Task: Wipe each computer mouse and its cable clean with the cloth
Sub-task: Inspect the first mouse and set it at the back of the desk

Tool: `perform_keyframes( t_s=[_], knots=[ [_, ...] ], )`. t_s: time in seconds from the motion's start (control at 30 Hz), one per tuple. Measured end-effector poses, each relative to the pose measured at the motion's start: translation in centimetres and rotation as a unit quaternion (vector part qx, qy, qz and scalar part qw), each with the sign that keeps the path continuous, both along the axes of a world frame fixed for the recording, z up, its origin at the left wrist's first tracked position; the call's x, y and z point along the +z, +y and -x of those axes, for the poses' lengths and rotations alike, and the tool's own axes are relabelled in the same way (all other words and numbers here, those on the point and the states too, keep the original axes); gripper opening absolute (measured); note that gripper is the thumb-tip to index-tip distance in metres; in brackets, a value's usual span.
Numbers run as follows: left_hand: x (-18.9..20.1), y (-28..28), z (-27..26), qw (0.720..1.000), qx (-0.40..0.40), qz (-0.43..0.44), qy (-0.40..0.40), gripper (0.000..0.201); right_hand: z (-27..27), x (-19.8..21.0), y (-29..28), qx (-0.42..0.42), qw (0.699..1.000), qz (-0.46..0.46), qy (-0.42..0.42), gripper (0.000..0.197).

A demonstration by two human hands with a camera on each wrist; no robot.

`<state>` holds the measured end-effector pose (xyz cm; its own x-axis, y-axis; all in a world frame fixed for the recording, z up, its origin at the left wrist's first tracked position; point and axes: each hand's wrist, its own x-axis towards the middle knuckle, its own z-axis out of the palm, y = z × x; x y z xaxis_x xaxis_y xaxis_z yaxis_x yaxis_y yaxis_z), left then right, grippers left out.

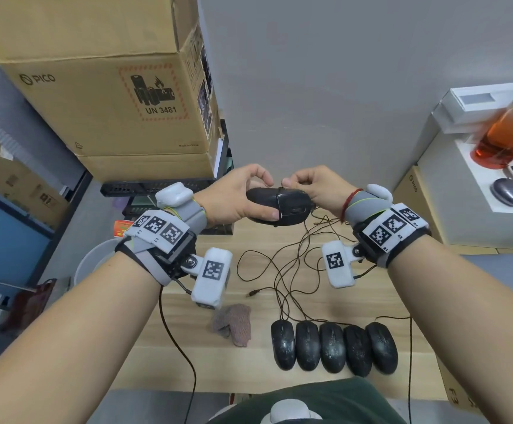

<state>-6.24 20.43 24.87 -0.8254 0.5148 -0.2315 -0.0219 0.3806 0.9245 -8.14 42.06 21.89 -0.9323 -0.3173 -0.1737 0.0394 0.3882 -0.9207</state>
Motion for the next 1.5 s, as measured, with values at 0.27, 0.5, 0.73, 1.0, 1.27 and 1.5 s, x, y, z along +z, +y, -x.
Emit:
perform_keyframes(
  t_s=[0.27,0.5,0.73,1.0,1.27,1.5],
  knots=[
    [-0.6,-0.3,0.7,0.994,0.08,-0.08,0.008,0.053,-1.5,-2.3,-0.5,0.0,0.998,0.048,-0.034,0.041],
    [-1.9,-0.6,2.2,0.978,0.191,0.004,0.089,0.048,-2.8,-0.4,-2.5,0.117,0.979,-0.161,0.055,0.031],
    [-3.3,-1.8,2.6,0.975,0.093,0.172,0.109,0.046,-1.7,2.4,-2.1,0.114,0.971,-0.178,0.107,0.016],
    [-1.5,-0.5,1.2,0.993,-0.013,0.113,0.04,0.048,0.0,2.1,-1.0,0.029,0.99,-0.087,0.112,0.018],
    [0.1,-0.2,0.5,0.997,0.022,-0.074,-0.008,0.057,-0.4,-0.4,0.1,-0.017,1.0,0.012,0.023,0.017],
    [0.1,-0.1,1.6,0.985,0.142,-0.065,0.068,0.057,-2.3,-1.1,-1.9,0.079,0.994,-0.059,0.044,0.028]
  ],
)
